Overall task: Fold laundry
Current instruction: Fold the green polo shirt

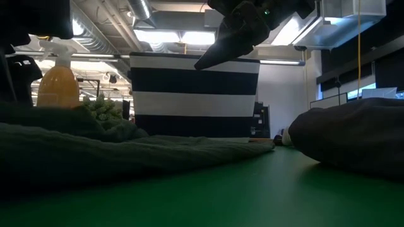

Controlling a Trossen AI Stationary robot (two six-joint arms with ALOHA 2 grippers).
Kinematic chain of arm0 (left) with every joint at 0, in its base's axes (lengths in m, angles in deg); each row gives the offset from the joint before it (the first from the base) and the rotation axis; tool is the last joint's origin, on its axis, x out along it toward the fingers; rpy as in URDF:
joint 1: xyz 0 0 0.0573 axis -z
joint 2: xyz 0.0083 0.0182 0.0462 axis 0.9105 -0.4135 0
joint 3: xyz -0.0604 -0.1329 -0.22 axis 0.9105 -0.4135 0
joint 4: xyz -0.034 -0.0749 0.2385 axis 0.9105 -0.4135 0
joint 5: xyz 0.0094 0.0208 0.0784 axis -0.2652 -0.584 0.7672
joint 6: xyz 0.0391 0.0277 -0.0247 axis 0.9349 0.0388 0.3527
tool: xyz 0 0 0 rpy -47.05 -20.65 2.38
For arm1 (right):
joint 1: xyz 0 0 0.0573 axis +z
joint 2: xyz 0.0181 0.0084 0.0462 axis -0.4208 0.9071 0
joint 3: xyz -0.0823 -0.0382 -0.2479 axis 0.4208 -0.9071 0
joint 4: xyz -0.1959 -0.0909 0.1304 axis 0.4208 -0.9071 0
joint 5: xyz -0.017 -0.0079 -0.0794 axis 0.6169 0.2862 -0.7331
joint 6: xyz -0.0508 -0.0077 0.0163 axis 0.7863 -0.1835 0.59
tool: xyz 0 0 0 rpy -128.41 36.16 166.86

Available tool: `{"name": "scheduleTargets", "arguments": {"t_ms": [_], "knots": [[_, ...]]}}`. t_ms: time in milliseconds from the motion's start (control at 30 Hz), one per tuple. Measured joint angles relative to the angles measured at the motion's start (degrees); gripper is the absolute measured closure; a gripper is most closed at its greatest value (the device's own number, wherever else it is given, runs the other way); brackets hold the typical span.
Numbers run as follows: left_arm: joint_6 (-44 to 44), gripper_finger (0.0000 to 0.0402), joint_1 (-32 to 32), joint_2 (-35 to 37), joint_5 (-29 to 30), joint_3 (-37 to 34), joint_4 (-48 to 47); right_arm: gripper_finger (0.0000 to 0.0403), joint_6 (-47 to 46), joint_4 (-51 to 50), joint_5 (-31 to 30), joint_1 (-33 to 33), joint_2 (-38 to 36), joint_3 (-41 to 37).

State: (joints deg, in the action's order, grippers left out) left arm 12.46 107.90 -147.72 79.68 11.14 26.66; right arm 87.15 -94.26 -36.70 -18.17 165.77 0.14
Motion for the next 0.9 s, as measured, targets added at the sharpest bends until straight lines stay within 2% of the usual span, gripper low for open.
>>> {"name": "scheduleTargets", "arguments": {"t_ms": [333,733,900], "knots": [[3.8,0.0159,-0.3,0.0,-0.2,0.0,-0.8,0.0398,0.0,0.0,0.0,0.0,0.0,0.0],[-5.5,0.0159,-0.3,0.0,-4.6,0.0,-16.6,0.0398,-0.4,1.6,0.1,0.1,0.0,0.0],[-6.0,0.0159,-0.3,0.0,-4.6,0.0,-17.8,0.0398,-0.5,9.1,4.8,0.1,1.7,0.0]]}}
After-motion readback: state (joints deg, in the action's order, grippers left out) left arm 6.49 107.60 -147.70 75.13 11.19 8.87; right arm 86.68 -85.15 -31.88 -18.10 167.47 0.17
